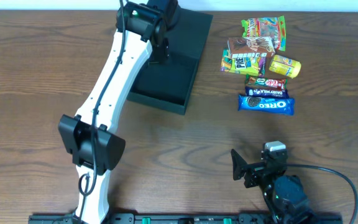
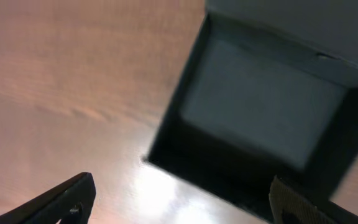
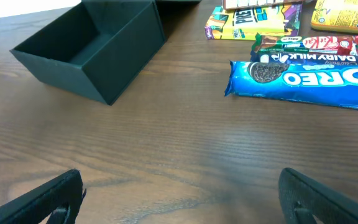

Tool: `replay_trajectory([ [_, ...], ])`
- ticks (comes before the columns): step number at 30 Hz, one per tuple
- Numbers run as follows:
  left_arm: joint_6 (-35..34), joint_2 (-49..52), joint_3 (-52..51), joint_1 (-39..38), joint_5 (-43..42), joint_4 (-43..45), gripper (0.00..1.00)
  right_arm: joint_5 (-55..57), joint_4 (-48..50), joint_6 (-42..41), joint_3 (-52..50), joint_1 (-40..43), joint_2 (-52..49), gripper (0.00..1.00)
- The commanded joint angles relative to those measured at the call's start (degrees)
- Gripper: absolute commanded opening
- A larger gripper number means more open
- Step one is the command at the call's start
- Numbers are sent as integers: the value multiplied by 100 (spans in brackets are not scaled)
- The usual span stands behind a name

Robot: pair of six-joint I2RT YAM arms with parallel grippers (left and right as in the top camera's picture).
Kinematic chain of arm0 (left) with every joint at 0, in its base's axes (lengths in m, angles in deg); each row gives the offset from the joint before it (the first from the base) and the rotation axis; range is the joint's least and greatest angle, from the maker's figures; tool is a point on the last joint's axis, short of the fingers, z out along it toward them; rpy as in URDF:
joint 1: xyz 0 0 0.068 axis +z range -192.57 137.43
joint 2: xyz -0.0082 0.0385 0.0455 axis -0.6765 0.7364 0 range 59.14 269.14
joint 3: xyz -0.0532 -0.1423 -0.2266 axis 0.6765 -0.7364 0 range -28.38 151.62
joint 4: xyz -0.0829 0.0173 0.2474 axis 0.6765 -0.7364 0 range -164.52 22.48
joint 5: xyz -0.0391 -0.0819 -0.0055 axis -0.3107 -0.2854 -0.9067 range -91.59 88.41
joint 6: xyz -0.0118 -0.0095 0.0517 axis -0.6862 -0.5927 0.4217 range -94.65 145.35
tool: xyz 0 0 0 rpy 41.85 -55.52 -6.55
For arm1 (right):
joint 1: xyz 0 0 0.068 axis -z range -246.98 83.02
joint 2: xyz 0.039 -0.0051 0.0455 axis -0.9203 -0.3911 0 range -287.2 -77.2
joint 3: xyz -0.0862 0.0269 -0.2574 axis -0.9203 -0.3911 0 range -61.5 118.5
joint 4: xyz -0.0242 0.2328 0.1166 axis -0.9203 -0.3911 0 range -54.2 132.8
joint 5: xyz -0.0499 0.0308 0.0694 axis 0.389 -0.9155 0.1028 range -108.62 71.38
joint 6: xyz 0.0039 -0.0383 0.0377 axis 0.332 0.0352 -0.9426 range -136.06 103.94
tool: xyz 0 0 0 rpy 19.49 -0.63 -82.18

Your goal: Pack container

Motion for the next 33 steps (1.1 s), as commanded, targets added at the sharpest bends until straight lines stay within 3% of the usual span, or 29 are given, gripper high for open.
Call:
replay_trajectory([
  [1, 1193, 258, 9, 245, 260, 122, 91, 42, 2, 107, -17, 33, 31, 99],
  [11, 2675, 933, 7, 1117, -1858, 374, 89, 42, 2, 107, -17, 33, 31, 99],
  [19, 3086, 1714, 7, 1169, -1954, 463, 81, 44, 2, 107, -17, 33, 31, 99],
  [20, 3086, 1823, 7, 1172, -1950, 463, 73, 42, 2, 105, -17, 33, 31, 99],
  [23, 2791, 2033, 7, 1180, -1926, 437, 33, 42, 2, 107, -17, 33, 31, 99],
  [28, 1808, 2057, 9, 1189, -1912, 175, 7, 42, 2, 107, -17, 33, 31, 99],
  [33, 669, 2057, 9, 1169, -1915, -350, 6, 44, 2, 105, -17, 33, 31, 99],
])
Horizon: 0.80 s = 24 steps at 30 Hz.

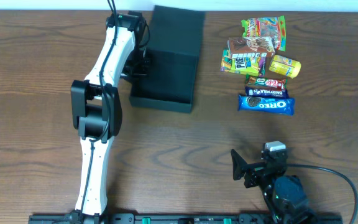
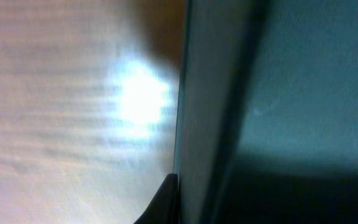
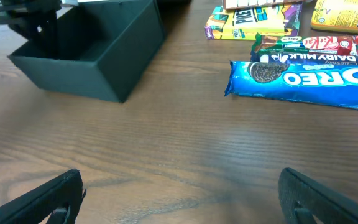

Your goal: Pack container

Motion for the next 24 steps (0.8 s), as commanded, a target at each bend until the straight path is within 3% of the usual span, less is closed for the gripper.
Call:
replay_trajectory([
  [1, -1040, -13, 11, 4, 7, -240, 6, 42, 0, 105, -17, 31, 31, 99],
  [3, -1486, -13, 11, -46, -59, -507, 6, 42, 0, 107, -17, 31, 31, 99],
  [6, -1550, -13, 11, -166, -144, -719, 6, 44, 0, 105, -17, 31, 31, 99],
  [16, -1263, -37, 11, -935, 457, -1064, 6, 42, 0, 107, -17, 31, 31, 99],
  [24, -990, -590, -162, -813, 400, -973, 6, 42, 0, 105, -17, 31, 31, 99],
])
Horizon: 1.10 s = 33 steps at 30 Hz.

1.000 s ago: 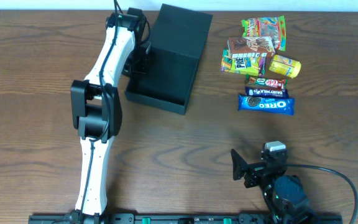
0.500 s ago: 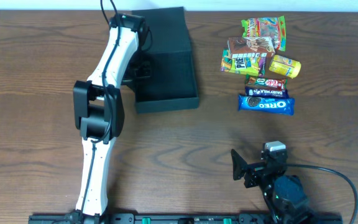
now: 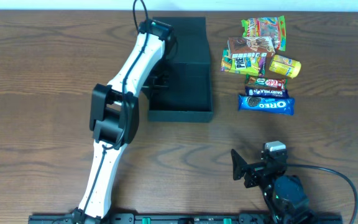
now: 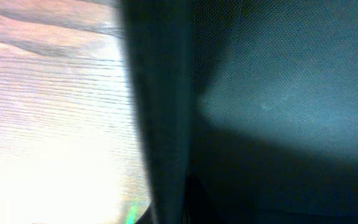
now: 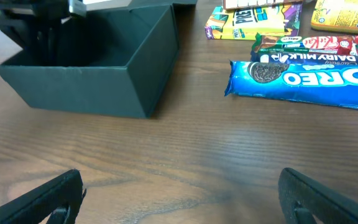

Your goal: Pack container

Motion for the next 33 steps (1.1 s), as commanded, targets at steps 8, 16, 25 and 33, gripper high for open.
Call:
replay_trajectory([
  [8, 212, -1504, -2420, 212, -170, 1290, 6, 42, 0, 107, -17, 31, 31, 99],
  [16, 216, -2044, -3228, 273, -262, 1790, 32, 42, 0, 105, -17, 31, 31, 99],
  [25, 254, -2741, -3211, 273, -258, 2227, 76, 42, 0, 107, -17, 31, 31, 99],
  [33, 728, -3550, -3206, 393, -48, 2964, 77, 44, 0, 105, -17, 31, 31, 99],
])
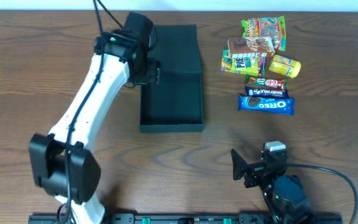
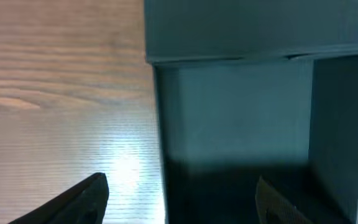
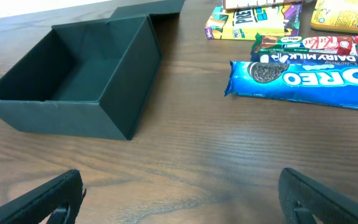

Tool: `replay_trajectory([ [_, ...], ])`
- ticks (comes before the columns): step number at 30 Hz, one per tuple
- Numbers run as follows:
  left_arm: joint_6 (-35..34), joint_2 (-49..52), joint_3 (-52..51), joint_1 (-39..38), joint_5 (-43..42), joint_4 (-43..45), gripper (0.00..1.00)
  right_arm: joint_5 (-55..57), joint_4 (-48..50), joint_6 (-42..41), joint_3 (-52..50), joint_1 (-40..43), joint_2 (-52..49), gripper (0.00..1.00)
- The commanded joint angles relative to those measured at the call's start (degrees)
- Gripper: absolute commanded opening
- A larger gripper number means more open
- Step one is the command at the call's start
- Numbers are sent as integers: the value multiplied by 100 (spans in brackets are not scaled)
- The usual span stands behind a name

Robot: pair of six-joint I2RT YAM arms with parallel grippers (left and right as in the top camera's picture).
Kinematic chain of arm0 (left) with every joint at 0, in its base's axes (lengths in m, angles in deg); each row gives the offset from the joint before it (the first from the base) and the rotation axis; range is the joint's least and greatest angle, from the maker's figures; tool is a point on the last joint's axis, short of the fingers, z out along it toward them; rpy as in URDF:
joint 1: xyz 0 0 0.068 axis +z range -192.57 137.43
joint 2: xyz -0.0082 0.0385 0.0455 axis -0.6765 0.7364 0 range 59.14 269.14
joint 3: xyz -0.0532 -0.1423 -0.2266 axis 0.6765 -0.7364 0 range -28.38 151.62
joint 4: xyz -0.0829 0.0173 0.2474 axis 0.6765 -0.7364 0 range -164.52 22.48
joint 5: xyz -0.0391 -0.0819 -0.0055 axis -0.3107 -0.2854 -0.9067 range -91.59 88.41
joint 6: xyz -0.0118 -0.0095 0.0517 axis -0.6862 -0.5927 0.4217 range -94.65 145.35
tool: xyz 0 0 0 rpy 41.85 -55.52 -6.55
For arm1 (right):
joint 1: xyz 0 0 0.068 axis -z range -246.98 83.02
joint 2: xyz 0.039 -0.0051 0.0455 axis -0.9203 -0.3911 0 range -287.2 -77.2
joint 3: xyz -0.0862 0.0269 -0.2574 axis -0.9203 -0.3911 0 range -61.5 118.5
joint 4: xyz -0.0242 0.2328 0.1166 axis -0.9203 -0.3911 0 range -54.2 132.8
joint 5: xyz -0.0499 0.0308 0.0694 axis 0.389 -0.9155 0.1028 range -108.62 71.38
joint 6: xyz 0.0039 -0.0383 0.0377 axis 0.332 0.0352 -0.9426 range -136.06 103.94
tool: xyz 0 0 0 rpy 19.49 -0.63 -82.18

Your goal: Pack container

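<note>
The black container (image 1: 171, 102) lies open-topped and empty at mid-table, its lid flap (image 1: 176, 46) folded out toward the back. It also shows in the left wrist view (image 2: 241, 130) and the right wrist view (image 3: 73, 81). My left gripper (image 1: 146, 67) hovers open at the container's far left wall, and in its wrist view (image 2: 179, 208) one finger is outside the wall and one over the inside. The snacks lie right of the container, with an Oreo pack (image 1: 266, 104) nearest. My right gripper (image 3: 179, 199) rests open and empty near the front edge.
The snack pile also holds a Dairy Milk bar (image 1: 266, 93), a KitKat (image 1: 266, 81), a yellow packet (image 1: 285, 66), a green-yellow box (image 1: 243, 61), a brown packet (image 1: 251, 45) and a gummy bag (image 1: 264, 27). The right arm's base and cable (image 1: 328, 171) sit front right.
The container now sits a little further left and nearer the front, squared to the table. My left gripper, then pressed close on the container's left wall, is now open and drawn back above it.
First the container lay skewed at the back, with my left gripper open over it. Then the gripper was down at its left wall and the container stood straighter. Then it sat closer to the snacks. Now it is squared at mid-table and released. The right arm stayed still.
</note>
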Motion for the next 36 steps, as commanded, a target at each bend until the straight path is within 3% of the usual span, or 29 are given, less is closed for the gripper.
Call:
replay_trajectory([
  [1, 232, 39, 22, 157, 118, -105, 77, 42, 0, 107, -17, 31, 31, 99],
  [7, 267, 37, 22, 219, -111, -199, 77, 48, 22, 107, -17, 31, 31, 99],
  [11, 267, 37, 22, 203, -118, -142, 79, 46, 660, 22, -17, 31, 31, 99],
  [13, 267, 39, 22, 205, -118, -57, 83, -70, 1276, -1137, -17, 31, 31, 99],
  [14, 264, 39, 22, 210, -120, -26, 84, -118, 1368, -2094, -17, 31, 31, 99],
  [16, 264, 39, 22, 210, -138, 13, 89, -269, 1226, -2931, -17, 31, 31, 99],
  [19, 262, 39, 22, 210, -144, 76, 98, 57, 1121, -2986, -20, 35, 31, 99],
  [23, 267, 39, 22, 210, -457, 197, 96, 610, 1528, -3001, -20, 42, 31, 99],
  [27, 269, 39, 22, 210, -682, 426, 96, 708, 1843, -2422, -17, 289, 9, 99],
  [36, 354, 39, 22, 210, -678, 1019, 95, 157, 2288, -2164, 413, 1840, -793, 99],
])
